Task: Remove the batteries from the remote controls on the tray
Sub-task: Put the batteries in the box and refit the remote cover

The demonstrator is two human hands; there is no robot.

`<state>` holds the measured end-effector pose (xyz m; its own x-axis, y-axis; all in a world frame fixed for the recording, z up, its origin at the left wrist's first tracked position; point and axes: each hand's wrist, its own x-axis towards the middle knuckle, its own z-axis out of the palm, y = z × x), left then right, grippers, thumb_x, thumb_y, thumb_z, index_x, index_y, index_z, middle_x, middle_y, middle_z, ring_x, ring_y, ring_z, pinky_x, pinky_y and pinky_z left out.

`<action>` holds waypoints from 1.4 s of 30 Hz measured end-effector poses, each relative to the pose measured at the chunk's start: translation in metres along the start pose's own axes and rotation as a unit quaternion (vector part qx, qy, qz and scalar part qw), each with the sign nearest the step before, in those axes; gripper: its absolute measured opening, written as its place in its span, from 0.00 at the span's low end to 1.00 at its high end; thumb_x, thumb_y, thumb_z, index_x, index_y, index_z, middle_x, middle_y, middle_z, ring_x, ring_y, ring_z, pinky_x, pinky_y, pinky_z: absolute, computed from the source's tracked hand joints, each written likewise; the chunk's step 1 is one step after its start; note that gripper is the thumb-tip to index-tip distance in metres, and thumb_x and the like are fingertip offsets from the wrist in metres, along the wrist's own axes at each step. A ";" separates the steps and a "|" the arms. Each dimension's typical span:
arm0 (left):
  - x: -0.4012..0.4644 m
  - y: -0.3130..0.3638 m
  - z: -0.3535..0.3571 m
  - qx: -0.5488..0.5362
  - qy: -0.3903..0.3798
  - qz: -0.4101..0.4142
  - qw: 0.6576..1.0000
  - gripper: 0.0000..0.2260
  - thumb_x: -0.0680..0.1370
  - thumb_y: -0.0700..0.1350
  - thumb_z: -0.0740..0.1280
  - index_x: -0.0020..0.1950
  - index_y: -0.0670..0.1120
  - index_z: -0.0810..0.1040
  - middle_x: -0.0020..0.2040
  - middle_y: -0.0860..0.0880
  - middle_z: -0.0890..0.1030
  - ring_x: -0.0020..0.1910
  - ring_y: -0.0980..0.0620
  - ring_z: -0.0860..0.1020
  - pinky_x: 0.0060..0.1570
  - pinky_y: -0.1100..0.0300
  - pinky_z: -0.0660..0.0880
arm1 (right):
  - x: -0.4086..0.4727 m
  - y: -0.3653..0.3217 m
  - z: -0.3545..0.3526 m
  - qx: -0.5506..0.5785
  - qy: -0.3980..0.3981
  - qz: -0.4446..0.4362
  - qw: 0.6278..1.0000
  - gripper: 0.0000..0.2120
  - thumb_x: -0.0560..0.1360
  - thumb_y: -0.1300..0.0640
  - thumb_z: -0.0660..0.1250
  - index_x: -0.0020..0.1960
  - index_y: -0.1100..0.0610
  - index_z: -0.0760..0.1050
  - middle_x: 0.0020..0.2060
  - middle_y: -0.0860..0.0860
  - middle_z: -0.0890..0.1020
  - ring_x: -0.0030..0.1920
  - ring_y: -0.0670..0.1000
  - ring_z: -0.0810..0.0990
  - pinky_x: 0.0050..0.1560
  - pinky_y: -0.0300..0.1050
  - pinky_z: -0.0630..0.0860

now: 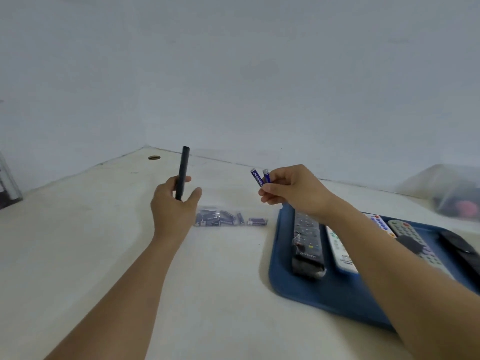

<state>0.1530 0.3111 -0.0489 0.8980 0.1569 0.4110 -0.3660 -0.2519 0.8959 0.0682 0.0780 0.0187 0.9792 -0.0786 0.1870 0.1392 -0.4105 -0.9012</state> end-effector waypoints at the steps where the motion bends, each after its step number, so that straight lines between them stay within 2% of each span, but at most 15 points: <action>1: -0.002 0.005 0.000 -0.010 0.027 0.024 0.999 0.09 0.77 0.47 0.74 0.56 0.52 0.80 0.50 0.49 0.78 0.46 0.53 0.77 0.43 0.64 0.73 | -0.008 0.001 -0.009 0.025 0.005 0.002 1.000 0.04 0.79 0.67 0.68 0.50 0.67 0.81 0.45 0.64 0.85 0.41 0.52 0.85 0.50 0.46 0.84; 2: -0.006 0.012 0.001 -0.035 0.042 0.038 0.998 0.08 0.77 0.48 0.74 0.54 0.52 0.80 0.46 0.50 0.77 0.42 0.52 0.76 0.42 0.59 0.74 | -0.015 0.002 -0.017 0.047 0.006 0.004 0.999 0.04 0.78 0.67 0.68 0.49 0.66 0.81 0.44 0.63 0.85 0.40 0.52 0.85 0.48 0.45 0.84; 4: -0.018 0.035 0.009 -0.116 0.004 0.036 0.993 0.08 0.76 0.48 0.75 0.52 0.52 0.80 0.39 0.51 0.75 0.33 0.53 0.71 0.34 0.57 0.71 | -0.030 0.005 -0.035 0.087 0.004 0.012 0.996 0.04 0.78 0.67 0.68 0.46 0.65 0.81 0.42 0.62 0.85 0.38 0.51 0.84 0.45 0.41 0.83; 8: -0.052 0.093 0.058 -0.201 -0.208 -0.013 0.957 0.11 0.73 0.45 0.78 0.53 0.50 0.82 0.34 0.52 0.75 0.28 0.55 0.68 0.25 0.62 0.67 | -0.057 0.014 -0.068 0.125 -0.030 0.032 0.991 0.07 0.79 0.65 0.67 0.51 0.69 0.79 0.40 0.58 0.85 0.38 0.50 0.82 0.44 0.40 0.82; 10: -0.069 0.118 0.091 -0.211 -0.281 -0.017 0.936 0.11 0.73 0.44 0.78 0.53 0.48 0.82 0.33 0.52 0.74 0.27 0.55 0.67 0.24 0.63 0.66 | -0.071 0.020 -0.085 0.132 -0.023 0.033 0.990 0.06 0.79 0.65 0.67 0.52 0.69 0.79 0.39 0.56 0.84 0.37 0.49 0.82 0.43 0.39 0.81; 12: -0.083 0.133 0.119 -0.213 -0.319 -0.028 0.923 0.08 0.75 0.43 0.76 0.52 0.45 0.82 0.29 0.52 0.74 0.26 0.54 0.68 0.24 0.63 0.66 | -0.082 0.026 -0.098 0.142 -0.013 0.034 0.989 0.05 0.79 0.65 0.66 0.50 0.67 0.79 0.38 0.56 0.83 0.37 0.48 0.81 0.42 0.39 0.81; 15: -0.105 0.149 0.158 -0.209 -0.342 -0.060 0.914 0.03 0.78 0.42 0.74 0.49 0.44 0.83 0.28 0.49 0.75 0.25 0.54 0.71 0.26 0.63 0.70 | -0.100 0.039 -0.123 0.140 0.024 0.046 0.989 0.05 0.80 0.66 0.66 0.48 0.66 0.79 0.37 0.56 0.82 0.36 0.49 0.80 0.41 0.39 0.80; 18: -0.119 0.158 0.183 -0.249 -0.352 -0.131 0.893 0.04 0.78 0.42 0.74 0.49 0.43 0.82 0.31 0.48 0.77 0.27 0.55 0.75 0.28 0.63 0.73 | -0.114 0.049 -0.141 0.167 0.078 0.054 0.981 0.04 0.78 0.66 0.67 0.51 0.65 0.80 0.37 0.57 0.81 0.33 0.48 0.78 0.38 0.39 0.78; 22: -0.125 0.158 0.200 -0.324 -0.357 -0.231 0.845 0.09 0.79 0.42 0.72 0.57 0.40 0.81 0.46 0.45 0.85 0.33 0.56 0.80 0.27 0.65 0.73 | -0.129 0.054 -0.162 0.194 0.117 0.039 0.973 0.16 0.76 0.67 0.70 0.62 0.58 0.77 0.37 0.61 0.81 0.31 0.50 0.76 0.36 0.41 0.77; 24: -0.123 0.156 0.201 -0.352 -0.359 -0.261 0.824 0.11 0.81 0.41 0.69 0.61 0.39 0.77 0.51 0.43 0.87 0.32 0.56 0.80 0.26 0.66 0.72 | -0.132 0.055 -0.167 0.204 0.112 0.027 0.972 0.16 0.77 0.66 0.70 0.63 0.58 0.78 0.36 0.59 0.81 0.31 0.50 0.76 0.36 0.41 0.77; 28: -0.116 0.153 0.192 -0.394 -0.358 -0.324 0.782 0.05 0.82 0.40 0.65 0.56 0.41 0.77 0.42 0.43 0.84 0.30 0.54 0.79 0.27 0.64 0.76 | -0.129 0.053 -0.162 0.209 0.098 0.027 0.973 0.13 0.78 0.64 0.69 0.62 0.60 0.77 0.35 0.58 0.81 0.30 0.50 0.75 0.35 0.40 0.76; 31: -0.120 0.151 0.189 -0.419 -0.370 -0.394 0.730 0.08 0.84 0.43 0.62 0.51 0.39 0.77 0.37 0.42 0.79 0.28 0.52 0.76 0.26 0.63 0.76 | -0.126 0.053 -0.154 0.197 0.138 0.027 0.970 0.08 0.79 0.62 0.68 0.58 0.60 0.78 0.34 0.58 0.80 0.30 0.51 0.74 0.34 0.41 0.75; 35: -0.130 0.149 0.198 -0.413 -0.367 -0.407 0.728 0.13 0.84 0.46 0.61 0.51 0.37 0.78 0.39 0.40 0.78 0.31 0.49 0.76 0.26 0.62 0.75 | -0.124 0.051 -0.148 0.210 0.173 0.009 0.962 0.09 0.78 0.64 0.68 0.58 0.61 0.79 0.36 0.59 0.82 0.31 0.50 0.76 0.33 0.40 0.76; 39: -0.133 0.150 0.201 -0.394 -0.375 -0.377 0.750 0.16 0.84 0.49 0.61 0.51 0.38 0.80 0.40 0.40 0.83 0.35 0.49 0.79 0.30 0.61 0.76 | -0.124 0.048 -0.146 0.177 0.169 0.009 0.969 0.12 0.75 0.64 0.72 0.58 0.61 0.81 0.36 0.61 0.83 0.28 0.48 0.76 0.30 0.37 0.74; 42: -0.135 0.151 0.199 -0.383 -0.382 -0.349 0.765 0.16 0.84 0.51 0.61 0.52 0.39 0.80 0.40 0.42 0.83 0.37 0.48 0.80 0.36 0.59 0.75 | -0.123 0.048 -0.147 0.124 0.190 0.014 0.974 0.13 0.70 0.65 0.77 0.52 0.63 0.78 0.34 0.63 0.83 0.26 0.49 0.76 0.29 0.39 0.74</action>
<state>0.0257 0.0619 -0.0029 0.7134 -0.6799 -0.1696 0.4956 0.3185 0.8080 -0.0675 -0.0657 0.0100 0.8646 -0.4359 0.2500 0.1909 -0.1753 -0.9658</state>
